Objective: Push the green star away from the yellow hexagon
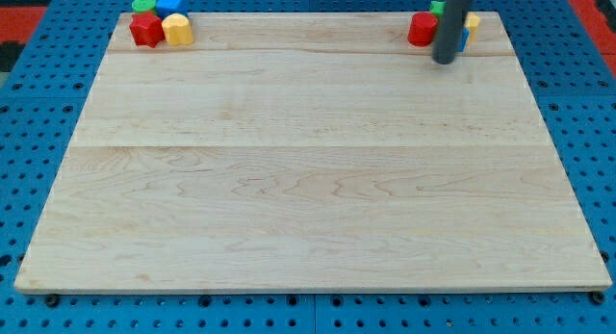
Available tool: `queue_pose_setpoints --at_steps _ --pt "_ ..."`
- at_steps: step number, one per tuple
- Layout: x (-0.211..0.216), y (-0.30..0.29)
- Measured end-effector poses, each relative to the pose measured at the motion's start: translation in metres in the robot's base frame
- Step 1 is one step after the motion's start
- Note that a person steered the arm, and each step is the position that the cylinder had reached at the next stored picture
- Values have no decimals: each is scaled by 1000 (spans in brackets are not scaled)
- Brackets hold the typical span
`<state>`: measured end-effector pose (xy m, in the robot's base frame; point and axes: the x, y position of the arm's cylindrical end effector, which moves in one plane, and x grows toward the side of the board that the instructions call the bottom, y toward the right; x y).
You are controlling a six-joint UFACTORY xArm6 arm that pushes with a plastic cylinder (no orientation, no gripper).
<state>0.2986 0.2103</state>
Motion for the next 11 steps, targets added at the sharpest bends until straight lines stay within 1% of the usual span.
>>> queue_pose_setpoints --at_steps 1,2,3,5,7,8,10,11 --pt "-3 64" --pt "-35 100" --pt "-87 95" --pt "-90 41" --pt "-90 30" --pt "-90 11" --pt "-89 -1" --pt "-89 -22"
